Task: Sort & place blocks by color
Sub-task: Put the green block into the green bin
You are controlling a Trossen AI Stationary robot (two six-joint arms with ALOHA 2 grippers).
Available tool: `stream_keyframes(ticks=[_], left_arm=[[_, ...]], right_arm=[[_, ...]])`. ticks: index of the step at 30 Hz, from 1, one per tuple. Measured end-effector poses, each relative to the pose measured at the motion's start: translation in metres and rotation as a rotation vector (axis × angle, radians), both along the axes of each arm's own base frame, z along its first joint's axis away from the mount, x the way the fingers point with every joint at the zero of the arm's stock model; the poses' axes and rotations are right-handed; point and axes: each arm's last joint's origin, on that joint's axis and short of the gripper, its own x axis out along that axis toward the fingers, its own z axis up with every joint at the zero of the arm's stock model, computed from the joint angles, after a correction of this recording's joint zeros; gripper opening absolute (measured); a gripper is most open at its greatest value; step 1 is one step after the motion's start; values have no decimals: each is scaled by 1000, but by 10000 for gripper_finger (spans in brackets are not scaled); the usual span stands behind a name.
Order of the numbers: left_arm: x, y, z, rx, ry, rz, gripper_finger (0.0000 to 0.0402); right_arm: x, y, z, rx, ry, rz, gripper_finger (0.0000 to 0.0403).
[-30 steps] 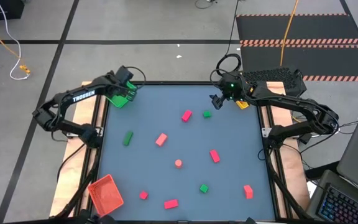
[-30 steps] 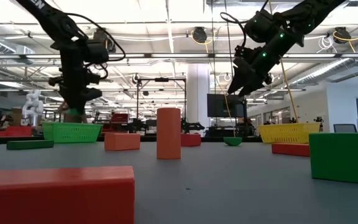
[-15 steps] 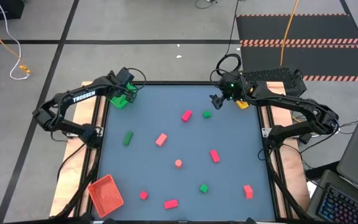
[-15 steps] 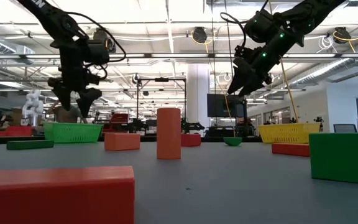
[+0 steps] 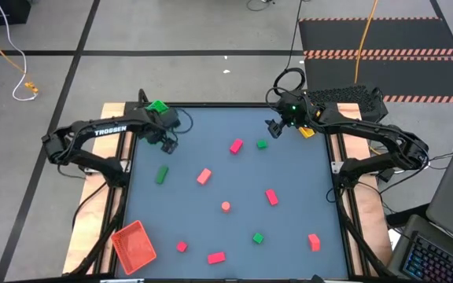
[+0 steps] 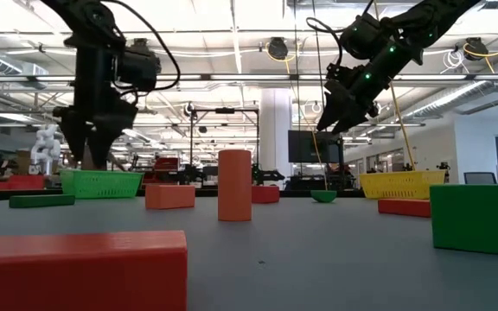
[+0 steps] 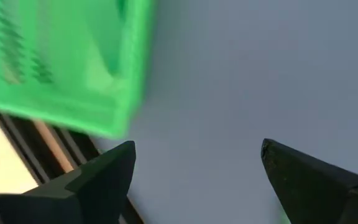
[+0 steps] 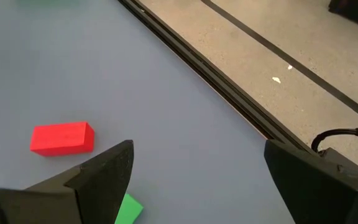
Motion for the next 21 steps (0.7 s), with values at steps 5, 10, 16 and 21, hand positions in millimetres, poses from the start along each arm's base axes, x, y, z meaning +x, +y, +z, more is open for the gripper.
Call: stream_keyframes(ticks=[5,10,16,21], left_arm=[[16,-33,0,-39,-39,-24,327],[22,-52,-1,-38,-60,-9,318],[11,-64,-22,-83,-14,65,310],[4,-75,-41,-144,-20,103,310]], right_arm=[[0,0,0,3,3,-1,354],[-1,1,-2,14,18,0,354],[-1,1,-2,11,27,6,354],[-1,0,-1,-10,27,18,354]])
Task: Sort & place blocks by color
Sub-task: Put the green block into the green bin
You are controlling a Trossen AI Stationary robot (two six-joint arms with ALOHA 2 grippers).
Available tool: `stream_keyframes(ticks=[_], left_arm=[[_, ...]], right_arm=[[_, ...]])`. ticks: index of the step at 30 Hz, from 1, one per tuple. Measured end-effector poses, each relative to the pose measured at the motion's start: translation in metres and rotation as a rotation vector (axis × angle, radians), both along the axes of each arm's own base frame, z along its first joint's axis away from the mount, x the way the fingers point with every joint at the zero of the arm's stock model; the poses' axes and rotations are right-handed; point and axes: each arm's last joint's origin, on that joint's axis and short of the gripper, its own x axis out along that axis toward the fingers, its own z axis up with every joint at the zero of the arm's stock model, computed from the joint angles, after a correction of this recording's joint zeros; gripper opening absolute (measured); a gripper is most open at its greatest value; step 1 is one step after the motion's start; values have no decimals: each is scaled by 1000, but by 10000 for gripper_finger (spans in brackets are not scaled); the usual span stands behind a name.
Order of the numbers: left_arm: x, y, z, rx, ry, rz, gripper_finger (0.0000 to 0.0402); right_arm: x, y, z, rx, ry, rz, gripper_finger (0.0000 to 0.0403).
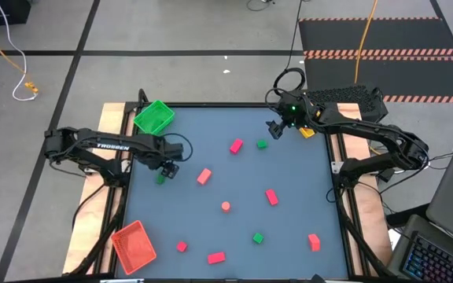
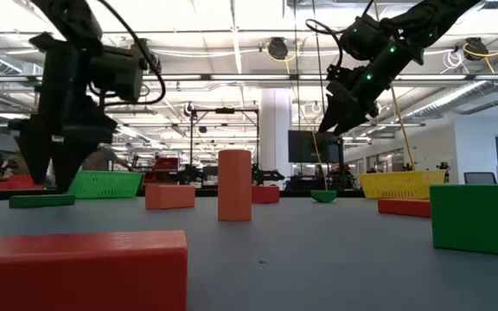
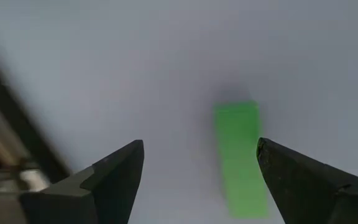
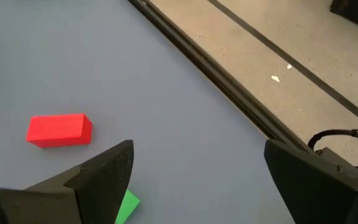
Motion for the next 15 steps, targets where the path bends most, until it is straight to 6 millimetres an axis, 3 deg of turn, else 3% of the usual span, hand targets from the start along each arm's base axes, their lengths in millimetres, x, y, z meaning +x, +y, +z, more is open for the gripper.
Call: stream_keyframes(ticks=[6,15], left_arm=[[8,-8,-5,-11,-95,-15,310],[-4,-13,-19,-14,-37,5,310]], right_arm=[[1,-1,1,-12,-14,0,354],[1,-1,1,-6,-17,-7,354]])
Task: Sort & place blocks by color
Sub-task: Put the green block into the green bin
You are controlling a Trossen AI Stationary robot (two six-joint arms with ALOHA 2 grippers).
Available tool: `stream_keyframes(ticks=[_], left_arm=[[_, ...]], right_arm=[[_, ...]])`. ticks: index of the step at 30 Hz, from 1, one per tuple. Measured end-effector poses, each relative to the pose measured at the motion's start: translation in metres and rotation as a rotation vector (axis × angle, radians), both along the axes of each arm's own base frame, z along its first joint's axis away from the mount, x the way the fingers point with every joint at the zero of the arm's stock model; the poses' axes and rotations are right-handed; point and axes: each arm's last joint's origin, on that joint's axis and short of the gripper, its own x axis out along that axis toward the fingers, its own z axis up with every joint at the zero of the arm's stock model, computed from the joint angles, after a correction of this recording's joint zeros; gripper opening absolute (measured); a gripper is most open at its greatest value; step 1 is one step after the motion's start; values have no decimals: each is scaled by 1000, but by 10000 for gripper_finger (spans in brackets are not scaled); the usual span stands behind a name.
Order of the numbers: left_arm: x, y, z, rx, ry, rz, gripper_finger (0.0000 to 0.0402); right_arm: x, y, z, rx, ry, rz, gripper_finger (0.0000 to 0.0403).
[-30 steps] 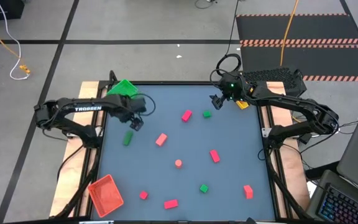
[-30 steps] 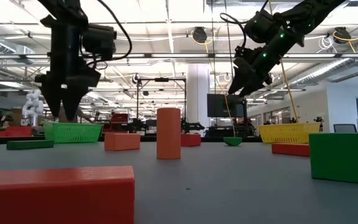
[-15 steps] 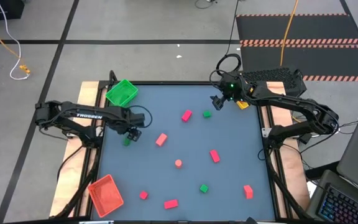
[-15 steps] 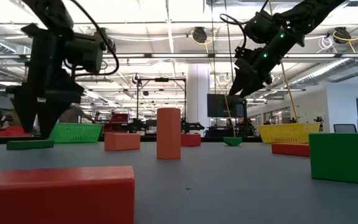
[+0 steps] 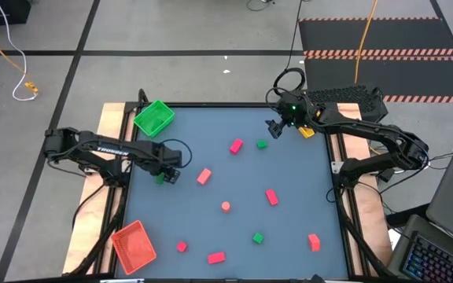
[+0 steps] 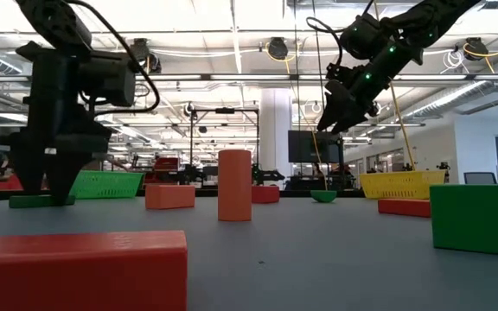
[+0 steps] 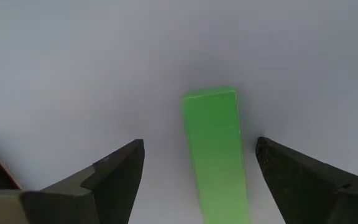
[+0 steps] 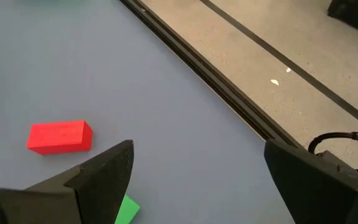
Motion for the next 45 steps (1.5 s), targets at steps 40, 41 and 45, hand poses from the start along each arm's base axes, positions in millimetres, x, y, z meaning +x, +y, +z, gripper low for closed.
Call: stream_keyframes(ticks=[40,41,45], left_arm=[[-24,165,98,443,18,42,93],[-26,167,97,437,25,32,93],[-29,171,97,433,30,18,98]], right_arm=[[0,0,0,-2,-2,-1,354],[0,0,0,-2,-2,-1,354],[0,0,0,-2,-2,-1,354]])
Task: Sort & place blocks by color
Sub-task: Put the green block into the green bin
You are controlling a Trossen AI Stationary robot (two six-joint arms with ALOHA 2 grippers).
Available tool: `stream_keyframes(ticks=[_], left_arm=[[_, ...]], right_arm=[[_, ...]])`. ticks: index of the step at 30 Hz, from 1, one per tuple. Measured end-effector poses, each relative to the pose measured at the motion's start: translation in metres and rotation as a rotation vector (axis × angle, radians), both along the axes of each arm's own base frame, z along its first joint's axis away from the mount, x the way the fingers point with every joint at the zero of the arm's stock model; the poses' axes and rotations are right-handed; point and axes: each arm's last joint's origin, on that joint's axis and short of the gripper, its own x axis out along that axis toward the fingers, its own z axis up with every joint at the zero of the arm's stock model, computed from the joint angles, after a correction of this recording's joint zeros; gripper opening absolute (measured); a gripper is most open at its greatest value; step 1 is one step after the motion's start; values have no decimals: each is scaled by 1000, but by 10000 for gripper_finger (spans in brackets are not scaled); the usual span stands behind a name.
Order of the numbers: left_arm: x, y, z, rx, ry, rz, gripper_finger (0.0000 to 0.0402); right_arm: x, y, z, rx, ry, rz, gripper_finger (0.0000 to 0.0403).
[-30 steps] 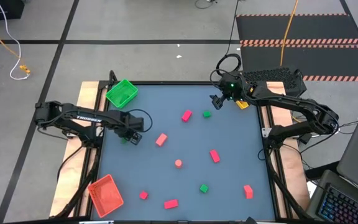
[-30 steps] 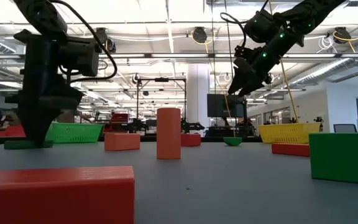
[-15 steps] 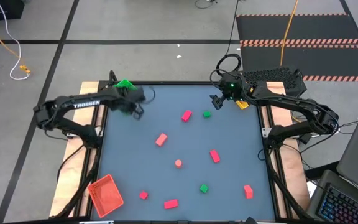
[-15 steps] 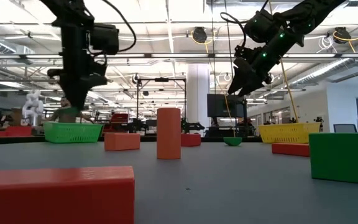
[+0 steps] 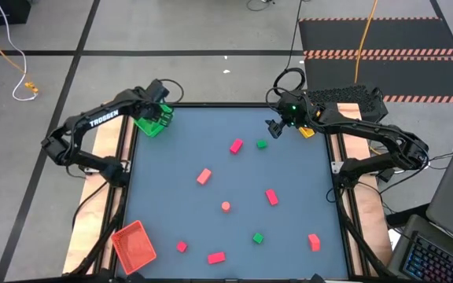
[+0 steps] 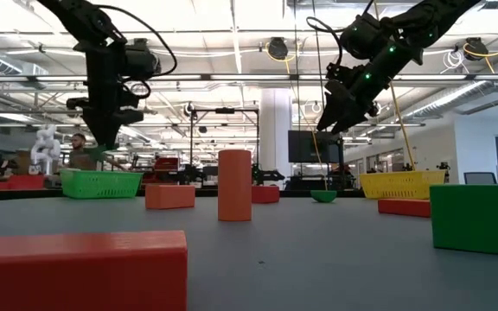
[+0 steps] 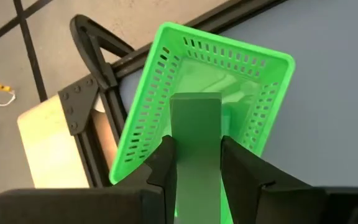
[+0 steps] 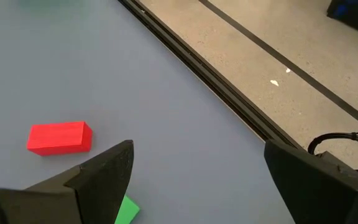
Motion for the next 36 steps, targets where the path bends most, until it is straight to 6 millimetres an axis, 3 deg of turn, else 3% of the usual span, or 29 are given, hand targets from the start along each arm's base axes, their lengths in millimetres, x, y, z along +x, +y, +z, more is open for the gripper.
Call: stream_keyframes(ticks=[3,11,17,20,28,36], left_arm=[[2,2,1,15,-9,-21,125],[5,1,1,20,-24,-58,261],[18,-4,3,16,-108,-110,317],[34,-10,5,31,-196,-190,326],[85,-40,20,129,-434,-485,310],[116,-66,36,265,-587,-655,281]], right_arm=[[0,0,0,0,0,0,354],[-4,3,-14,32,-13,-27,354],[-5,4,-22,35,-27,-35,354],[-4,6,-23,33,-25,-17,351],[12,19,-43,58,88,253,324],[25,19,-72,109,172,284,307]])
